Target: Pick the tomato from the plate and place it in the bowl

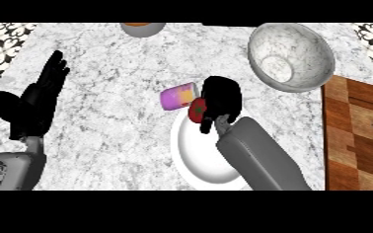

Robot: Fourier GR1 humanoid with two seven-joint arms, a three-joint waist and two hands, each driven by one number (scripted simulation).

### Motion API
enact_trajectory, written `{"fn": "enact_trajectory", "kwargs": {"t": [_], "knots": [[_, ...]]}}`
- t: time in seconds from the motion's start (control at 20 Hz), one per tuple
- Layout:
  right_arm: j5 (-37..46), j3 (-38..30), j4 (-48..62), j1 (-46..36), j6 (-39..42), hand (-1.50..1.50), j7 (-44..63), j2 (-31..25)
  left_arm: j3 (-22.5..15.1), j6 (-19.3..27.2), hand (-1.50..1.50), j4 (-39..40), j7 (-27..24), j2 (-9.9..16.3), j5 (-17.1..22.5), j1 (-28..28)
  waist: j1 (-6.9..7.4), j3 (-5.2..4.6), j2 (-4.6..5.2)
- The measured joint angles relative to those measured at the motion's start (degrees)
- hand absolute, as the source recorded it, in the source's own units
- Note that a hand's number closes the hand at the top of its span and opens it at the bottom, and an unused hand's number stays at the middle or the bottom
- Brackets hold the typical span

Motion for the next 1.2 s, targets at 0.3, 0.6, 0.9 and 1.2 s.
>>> {"fn": "enact_trajectory", "kwargs": {"t": [0.3,0.6,0.9,1.2], "knots": [[5.39,-0.87,0.79,-11.70,0.40,1.50,0.85,-0.11,1.14,-0.52,0.00,0.28,-1.59,-0.28,0.21,2.44,-0.99,0.02,-0.45],[9.93,-5.62,-6.18,-18.65,-1.40,1.50,3.55,-2.44,1.27,0.01,0.00,-0.54,-2.05,-1.07,-0.42,4.15,-1.85,0.04,-0.72],[11.18,-12.02,-9.46,-19.90,-1.41,1.50,3.29,-5.48,1.69,-0.05,0.00,-1.07,-0.96,-1.51,-1.32,3.33,-2.06,0.05,-0.60],[8.18,-19.48,-8.21,-17.54,-4.47,1.50,-3.33,-9.08,2.51,-1.35,0.00,0.19,-1.99,-1.87,-1.76,3.05,-1.97,0.05,-0.44]]}}
